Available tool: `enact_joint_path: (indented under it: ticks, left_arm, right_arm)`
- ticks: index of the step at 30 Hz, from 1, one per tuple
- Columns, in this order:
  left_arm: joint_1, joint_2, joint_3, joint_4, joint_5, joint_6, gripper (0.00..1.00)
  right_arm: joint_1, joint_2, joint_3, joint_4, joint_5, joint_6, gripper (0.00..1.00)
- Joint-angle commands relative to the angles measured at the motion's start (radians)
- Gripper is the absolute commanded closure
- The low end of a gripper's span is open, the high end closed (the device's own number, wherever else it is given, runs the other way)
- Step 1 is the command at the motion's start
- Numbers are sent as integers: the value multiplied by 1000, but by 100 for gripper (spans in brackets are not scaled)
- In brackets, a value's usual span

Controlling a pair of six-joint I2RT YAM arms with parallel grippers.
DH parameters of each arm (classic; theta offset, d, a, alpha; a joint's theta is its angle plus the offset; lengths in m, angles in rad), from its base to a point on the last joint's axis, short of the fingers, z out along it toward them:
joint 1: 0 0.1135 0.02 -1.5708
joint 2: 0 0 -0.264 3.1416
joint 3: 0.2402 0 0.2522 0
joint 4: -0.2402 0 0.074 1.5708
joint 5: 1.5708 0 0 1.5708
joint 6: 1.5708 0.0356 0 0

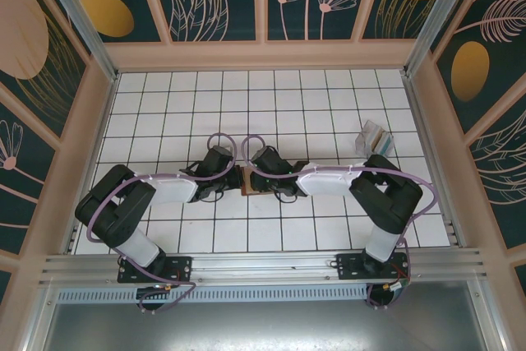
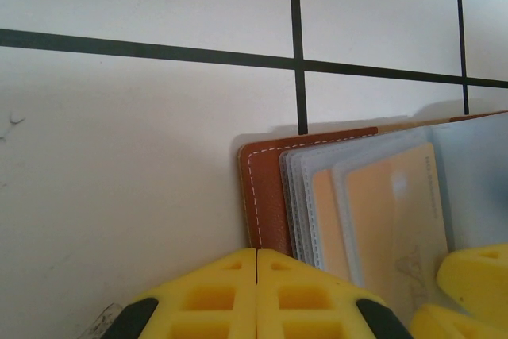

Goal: Put the credit cards into the card holder
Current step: Insert the credit card into the card slot.

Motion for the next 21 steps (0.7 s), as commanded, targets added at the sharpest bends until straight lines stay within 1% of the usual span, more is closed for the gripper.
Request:
enact_joint_path:
  ticks: [1,5,11,14,18,21]
  left_arm:
    - [-1,18,-4,-84,-42,5,92]
    - [-1,17,0,-94,-49,5,92]
    - [-1,15,19,-101,-45,11,92]
    - [0,1,3,-80,-38,2,90]
    - [0,-18,-7,-87,-39,-3,84]
    - [1,-45,-33,-63,-32,-15,72]
  right_arm:
    - [-1,-25,-29,-98,90,-3,64]
    - [0,-50,-55,-113,110,10,63]
    - [-1,-132,-73,-90,73,16,60]
    - [-5,-190,-73,-80,55,5,58]
    - [-36,-231,-90,-110,55,12,57]
    - [-65,-251,-116,-133,67,11,57]
